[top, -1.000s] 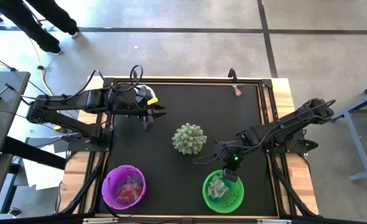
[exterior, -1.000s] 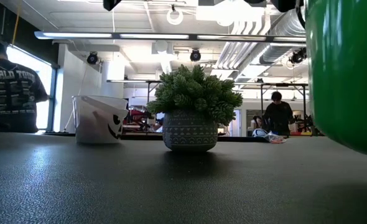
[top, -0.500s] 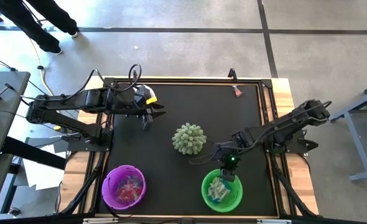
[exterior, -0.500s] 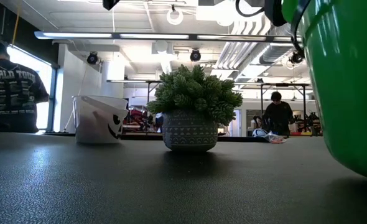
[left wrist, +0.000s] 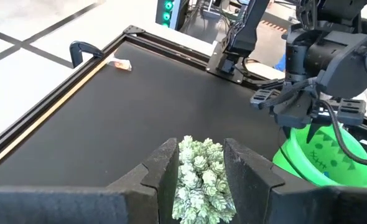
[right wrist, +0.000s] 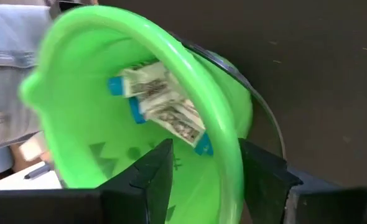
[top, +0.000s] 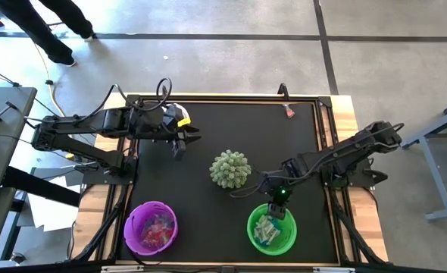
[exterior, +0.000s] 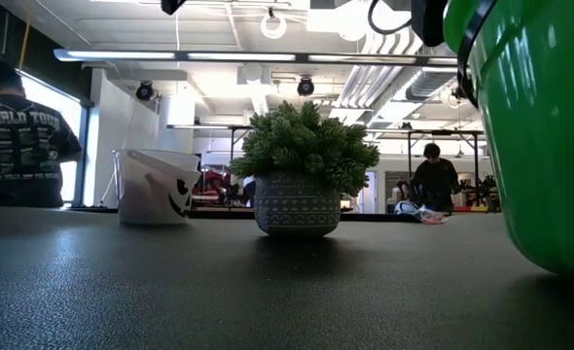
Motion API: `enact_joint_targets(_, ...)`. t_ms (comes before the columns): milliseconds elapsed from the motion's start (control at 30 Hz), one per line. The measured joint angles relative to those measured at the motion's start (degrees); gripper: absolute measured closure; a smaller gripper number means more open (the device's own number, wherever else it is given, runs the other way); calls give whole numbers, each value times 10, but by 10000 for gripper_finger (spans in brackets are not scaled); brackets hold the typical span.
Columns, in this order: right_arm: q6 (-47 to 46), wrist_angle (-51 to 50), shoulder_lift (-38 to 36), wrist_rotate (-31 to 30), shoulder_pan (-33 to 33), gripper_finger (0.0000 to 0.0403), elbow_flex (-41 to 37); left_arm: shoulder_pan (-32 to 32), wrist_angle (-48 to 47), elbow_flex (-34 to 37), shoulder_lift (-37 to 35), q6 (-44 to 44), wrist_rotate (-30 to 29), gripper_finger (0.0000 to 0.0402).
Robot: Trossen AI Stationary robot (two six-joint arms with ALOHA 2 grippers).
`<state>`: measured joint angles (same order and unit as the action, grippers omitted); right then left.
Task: Organize candy in baskets
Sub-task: Adjust the green bucket on the table, then put the orange gummy into the purple bucket
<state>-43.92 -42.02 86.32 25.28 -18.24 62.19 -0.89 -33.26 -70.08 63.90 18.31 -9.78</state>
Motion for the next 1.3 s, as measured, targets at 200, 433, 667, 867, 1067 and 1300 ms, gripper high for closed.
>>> enact_joint_targets(200,13,-59,0,-26,20,238,0,-7,-1,0,0,-2,0,288)
enact_joint_targets(433,29,-66,-7,-18,41,238,0,-11,-2,0,-3,-5,1,288)
enact_joint_targets(667,43,-101,-34,-21,53,238,29,-12,-4,0,-3,-5,2,288)
enact_joint_targets(867,138,-223,-36,-134,82,238,106,-21,-3,0,-3,-5,2,288)
enact_joint_targets(1067,168,-279,-36,-310,176,238,143,-32,1,0,-3,-5,2,288)
enact_joint_targets(1300,155,-258,-29,-340,403,238,98,-59,0,1,-13,-36,2,288)
